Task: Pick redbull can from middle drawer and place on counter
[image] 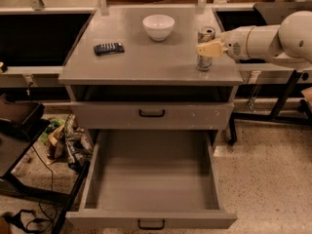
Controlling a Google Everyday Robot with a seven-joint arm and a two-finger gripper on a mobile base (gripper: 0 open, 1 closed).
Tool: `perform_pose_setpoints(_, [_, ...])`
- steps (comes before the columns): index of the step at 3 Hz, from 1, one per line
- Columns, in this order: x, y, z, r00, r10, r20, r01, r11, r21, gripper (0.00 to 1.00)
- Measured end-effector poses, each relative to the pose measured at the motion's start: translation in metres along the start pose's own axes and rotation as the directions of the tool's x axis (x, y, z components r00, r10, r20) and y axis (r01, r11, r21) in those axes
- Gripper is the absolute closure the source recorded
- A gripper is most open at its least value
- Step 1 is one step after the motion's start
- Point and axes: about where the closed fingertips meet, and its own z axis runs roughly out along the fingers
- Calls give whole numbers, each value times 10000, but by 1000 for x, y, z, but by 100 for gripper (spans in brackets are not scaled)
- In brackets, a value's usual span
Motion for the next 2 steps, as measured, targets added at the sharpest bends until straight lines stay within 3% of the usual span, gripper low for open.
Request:
perform_pose_setpoints(1, [0,0,0,10000,0,0,0,10000,-1,0])
perform_pose_setpoints(2, [0,0,0,10000,0,1,0,10000,-2,0])
